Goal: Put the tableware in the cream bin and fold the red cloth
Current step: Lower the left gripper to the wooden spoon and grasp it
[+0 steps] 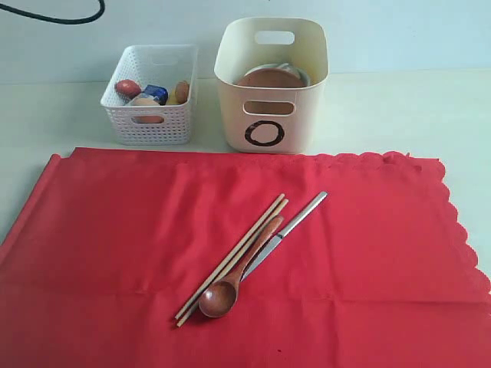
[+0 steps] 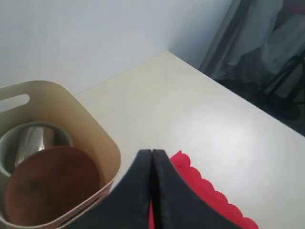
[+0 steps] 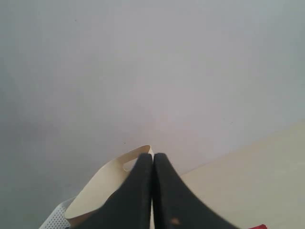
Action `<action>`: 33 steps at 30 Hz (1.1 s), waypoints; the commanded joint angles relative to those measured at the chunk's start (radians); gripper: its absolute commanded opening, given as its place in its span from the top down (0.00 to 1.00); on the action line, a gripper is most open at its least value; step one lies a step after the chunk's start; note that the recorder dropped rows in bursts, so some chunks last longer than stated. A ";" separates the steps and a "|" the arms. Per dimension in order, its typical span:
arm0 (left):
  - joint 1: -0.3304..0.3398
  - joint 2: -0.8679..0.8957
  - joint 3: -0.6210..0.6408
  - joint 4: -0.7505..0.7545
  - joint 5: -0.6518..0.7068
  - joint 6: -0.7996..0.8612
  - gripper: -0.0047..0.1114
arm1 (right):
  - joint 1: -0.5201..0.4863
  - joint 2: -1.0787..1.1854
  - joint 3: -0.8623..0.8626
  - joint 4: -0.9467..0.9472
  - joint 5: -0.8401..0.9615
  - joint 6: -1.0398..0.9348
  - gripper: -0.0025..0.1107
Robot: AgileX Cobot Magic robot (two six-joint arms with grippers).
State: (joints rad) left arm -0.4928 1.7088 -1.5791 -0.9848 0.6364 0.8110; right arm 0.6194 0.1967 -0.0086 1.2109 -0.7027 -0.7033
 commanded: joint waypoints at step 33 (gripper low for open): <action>-0.066 -0.046 0.619 -0.041 -0.095 0.155 0.91 | -0.003 -0.002 0.003 -0.009 -0.003 -0.003 0.98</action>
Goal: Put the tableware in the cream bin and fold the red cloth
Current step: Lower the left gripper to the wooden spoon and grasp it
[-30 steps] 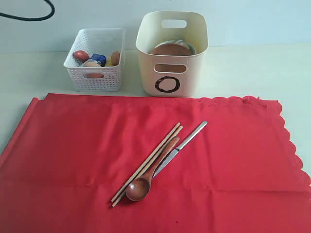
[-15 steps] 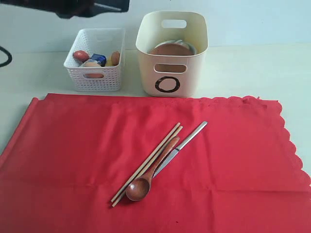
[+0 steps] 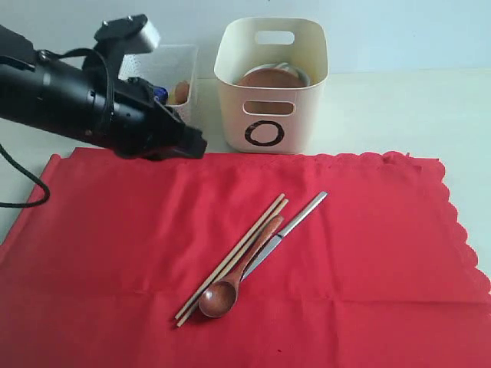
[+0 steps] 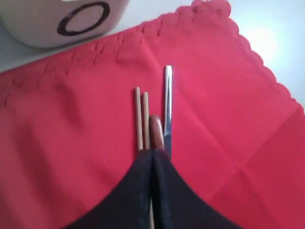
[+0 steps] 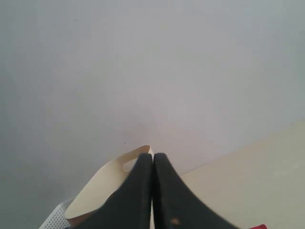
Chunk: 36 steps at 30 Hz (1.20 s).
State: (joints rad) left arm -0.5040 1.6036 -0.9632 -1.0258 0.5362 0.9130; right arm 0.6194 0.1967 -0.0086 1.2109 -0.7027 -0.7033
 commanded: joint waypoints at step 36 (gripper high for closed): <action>-0.366 0.369 -0.001 0.208 -0.383 0.104 0.68 | -0.003 -0.002 0.003 -0.009 -0.003 -0.003 0.98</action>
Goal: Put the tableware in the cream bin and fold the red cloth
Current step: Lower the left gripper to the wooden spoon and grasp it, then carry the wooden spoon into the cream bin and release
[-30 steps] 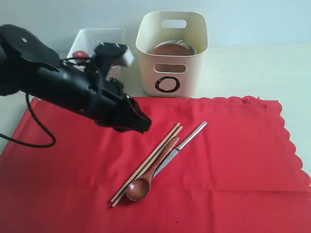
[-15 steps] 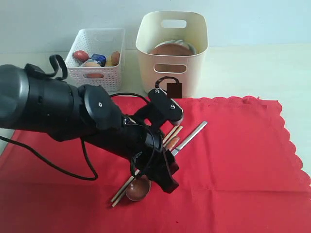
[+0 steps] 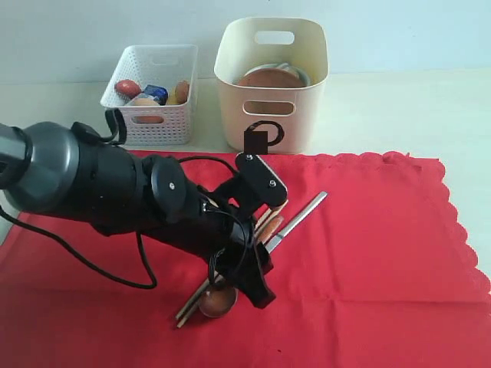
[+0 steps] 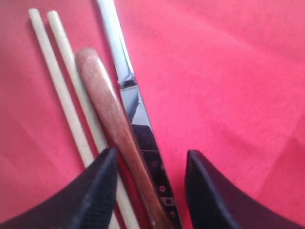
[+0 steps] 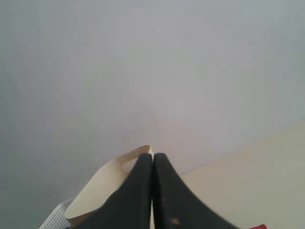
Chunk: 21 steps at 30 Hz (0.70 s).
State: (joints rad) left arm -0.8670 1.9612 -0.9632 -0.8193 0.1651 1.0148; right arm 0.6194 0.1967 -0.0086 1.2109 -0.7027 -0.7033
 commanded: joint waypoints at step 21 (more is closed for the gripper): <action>-0.001 -0.266 -0.001 -0.003 -0.031 -0.001 0.96 | -0.003 -0.002 0.003 -0.009 -0.003 -0.003 0.98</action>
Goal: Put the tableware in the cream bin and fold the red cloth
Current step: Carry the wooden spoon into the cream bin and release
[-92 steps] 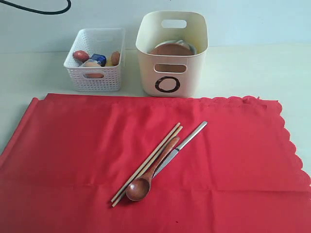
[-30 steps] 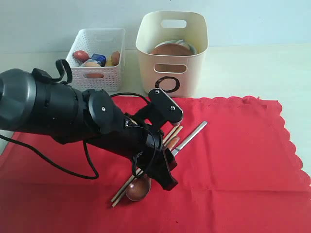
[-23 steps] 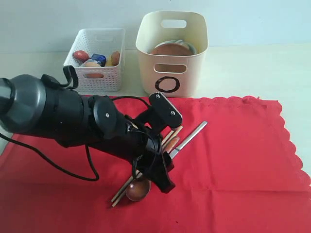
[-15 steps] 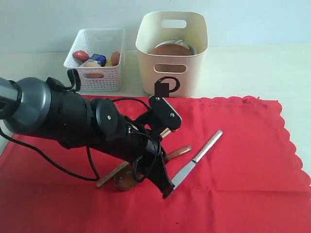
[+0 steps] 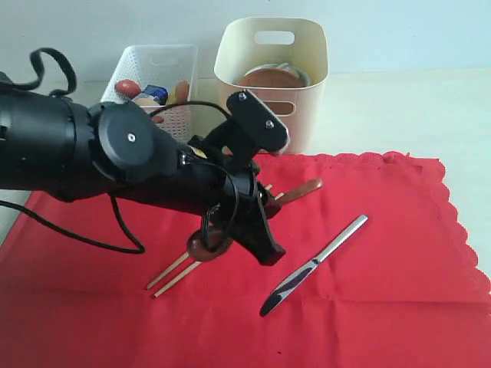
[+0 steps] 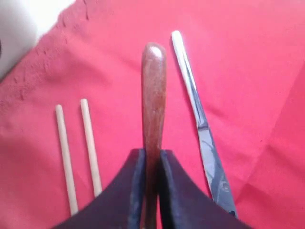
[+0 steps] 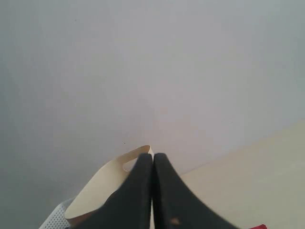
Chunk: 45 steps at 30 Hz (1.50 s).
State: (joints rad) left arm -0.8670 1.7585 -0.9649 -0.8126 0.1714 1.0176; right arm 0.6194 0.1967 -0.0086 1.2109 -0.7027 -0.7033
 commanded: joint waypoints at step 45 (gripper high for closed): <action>0.149 0.282 -0.636 -0.111 -0.361 -0.008 0.96 | -0.003 -0.002 0.003 -0.009 -0.003 -0.003 0.98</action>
State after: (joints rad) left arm -0.7199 2.0176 -1.5700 -0.9086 -0.1760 1.0142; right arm 0.6194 0.1967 -0.0086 1.2109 -0.7027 -0.7033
